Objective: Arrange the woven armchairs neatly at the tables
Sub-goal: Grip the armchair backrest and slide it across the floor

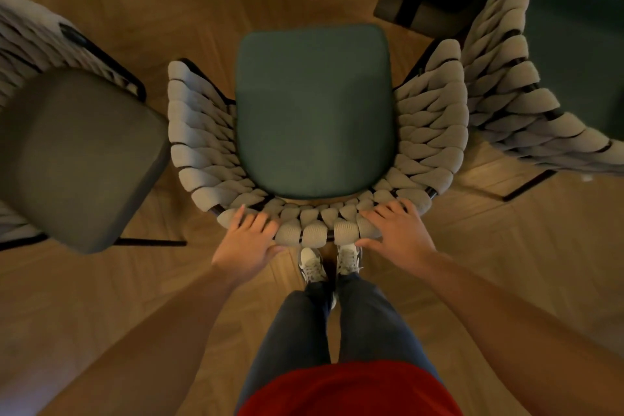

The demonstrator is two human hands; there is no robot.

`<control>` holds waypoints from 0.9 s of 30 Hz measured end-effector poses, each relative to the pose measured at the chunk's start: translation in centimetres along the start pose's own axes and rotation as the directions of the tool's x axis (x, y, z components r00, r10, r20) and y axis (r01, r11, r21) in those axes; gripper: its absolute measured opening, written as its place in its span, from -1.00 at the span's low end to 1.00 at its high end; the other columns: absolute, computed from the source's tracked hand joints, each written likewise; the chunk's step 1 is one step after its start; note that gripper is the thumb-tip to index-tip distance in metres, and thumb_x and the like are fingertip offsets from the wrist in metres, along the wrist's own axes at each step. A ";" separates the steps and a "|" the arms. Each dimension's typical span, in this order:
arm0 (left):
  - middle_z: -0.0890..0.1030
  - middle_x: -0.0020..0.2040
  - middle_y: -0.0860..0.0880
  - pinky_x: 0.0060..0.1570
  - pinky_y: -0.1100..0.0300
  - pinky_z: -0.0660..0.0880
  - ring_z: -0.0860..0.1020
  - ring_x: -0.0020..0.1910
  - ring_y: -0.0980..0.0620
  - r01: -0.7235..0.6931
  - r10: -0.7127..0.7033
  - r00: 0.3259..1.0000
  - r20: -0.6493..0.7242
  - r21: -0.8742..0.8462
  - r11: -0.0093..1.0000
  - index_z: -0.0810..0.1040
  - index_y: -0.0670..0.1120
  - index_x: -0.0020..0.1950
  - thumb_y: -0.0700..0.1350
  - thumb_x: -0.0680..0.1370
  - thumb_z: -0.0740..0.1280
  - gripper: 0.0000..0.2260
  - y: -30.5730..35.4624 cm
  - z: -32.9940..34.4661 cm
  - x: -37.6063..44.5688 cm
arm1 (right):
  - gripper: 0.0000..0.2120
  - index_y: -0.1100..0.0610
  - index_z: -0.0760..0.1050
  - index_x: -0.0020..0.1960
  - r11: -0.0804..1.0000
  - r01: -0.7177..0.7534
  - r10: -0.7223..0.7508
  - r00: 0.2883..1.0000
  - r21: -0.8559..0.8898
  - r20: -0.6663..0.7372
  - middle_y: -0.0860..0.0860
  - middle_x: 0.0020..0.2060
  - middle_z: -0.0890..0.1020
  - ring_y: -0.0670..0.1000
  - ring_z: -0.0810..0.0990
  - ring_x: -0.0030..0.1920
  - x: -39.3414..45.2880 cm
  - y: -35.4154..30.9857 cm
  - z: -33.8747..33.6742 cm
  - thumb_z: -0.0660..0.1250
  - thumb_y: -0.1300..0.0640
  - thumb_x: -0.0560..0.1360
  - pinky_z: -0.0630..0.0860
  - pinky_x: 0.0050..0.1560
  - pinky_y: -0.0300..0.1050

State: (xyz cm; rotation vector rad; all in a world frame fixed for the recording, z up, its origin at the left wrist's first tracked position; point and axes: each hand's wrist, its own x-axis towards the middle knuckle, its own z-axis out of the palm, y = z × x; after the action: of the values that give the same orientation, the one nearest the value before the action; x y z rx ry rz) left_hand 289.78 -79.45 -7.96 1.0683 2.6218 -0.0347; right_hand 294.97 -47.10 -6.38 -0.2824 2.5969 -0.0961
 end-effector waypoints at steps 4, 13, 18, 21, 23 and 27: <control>0.59 0.00 -0.07 0.27 -0.18 0.44 0.61 0.00 -0.14 -0.082 0.082 0.997 0.006 0.010 0.997 0.57 -0.09 0.14 0.16 0.52 0.27 -0.62 -0.9 -1.0 0.8 | -0.24 -0.03 0.49 0.33 0.999 0.020 -0.017 0.997 0.045 -0.069 -0.08 0.10 0.61 0.02 0.55 0.14 0.3 0.0 0.3 -0.18 -0.45 0.49 0.44 0.21 0.01; 0.57 0.06 -0.05 0.17 -0.08 0.49 0.57 0.03 -0.12 -0.100 0.101 0.991 0.088 -0.015 0.995 0.56 -0.06 0.15 0.17 0.51 0.38 -0.65 -4.9 -2.4 2.9 | -0.26 -0.02 0.48 0.34 0.991 -0.056 0.066 0.995 0.121 -0.078 -0.08 0.16 0.60 -0.01 0.50 0.21 2.5 -1.5 -0.5 -0.13 -0.46 0.49 0.40 0.26 -0.01; 0.60 -0.01 -0.04 0.01 -0.02 0.56 0.60 -0.06 -0.10 -0.160 0.159 0.987 0.034 0.012 0.987 0.60 -0.06 0.06 0.18 0.46 0.36 -0.65 -9.7 -3.7 4.9 | -0.22 -0.02 0.46 0.37 0.975 -0.147 0.160 0.985 0.165 -0.069 -0.07 0.21 0.59 0.00 0.49 0.25 5.7 -3.6 -2.3 -0.15 -0.47 0.47 0.36 0.29 -0.01; 0.61 0.00 -0.05 0.03 -0.03 0.56 0.60 -0.04 -0.11 -0.180 0.179 0.982 0.058 0.000 0.984 0.60 -0.07 0.07 0.18 0.47 0.29 -0.63 -12.3 -4.7 6.6 | -0.15 -0.04 0.44 0.39 0.961 -0.198 0.212 0.976 0.191 -0.056 -0.09 0.24 0.57 -0.01 0.46 0.28 7.6 -4.5 -3.5 -0.23 -0.51 0.43 0.31 0.33 -0.04; 0.60 0.02 -0.05 0.08 -0.05 0.54 0.59 0.00 -0.12 -0.192 0.192 0.979 0.061 -0.012 0.981 0.59 -0.08 0.10 0.17 0.48 0.27 -0.63 -13.9 -5.2 7.9 | -0.17 -0.05 0.42 0.42 0.951 -0.237 0.252 0.966 0.199 -0.051 -0.09 0.27 0.55 -0.02 0.44 0.30 8.8 -4.9 -4.3 -0.20 -0.51 0.43 0.26 0.35 -0.06; 0.59 0.10 -0.06 0.22 -0.06 0.46 0.56 0.10 -0.13 -0.205 0.205 0.976 0.066 -0.011 0.979 0.57 -0.08 0.19 0.15 0.52 0.31 -0.63 -16.6 -6.0 10.8 | -0.26 -0.06 0.39 0.45 0.925 -0.312 0.326 0.945 0.214 -0.029 -0.09 0.31 0.53 -0.02 0.40 0.34 11.2 -5.2 -5.8 -0.03 -0.46 0.45 0.22 0.35 -0.07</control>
State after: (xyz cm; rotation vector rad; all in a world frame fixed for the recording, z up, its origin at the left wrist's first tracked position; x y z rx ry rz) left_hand 269.45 -83.27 -6.98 1.3076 2.4383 -0.0184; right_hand 283.54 -54.51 -6.27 0.2240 2.6307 -0.2611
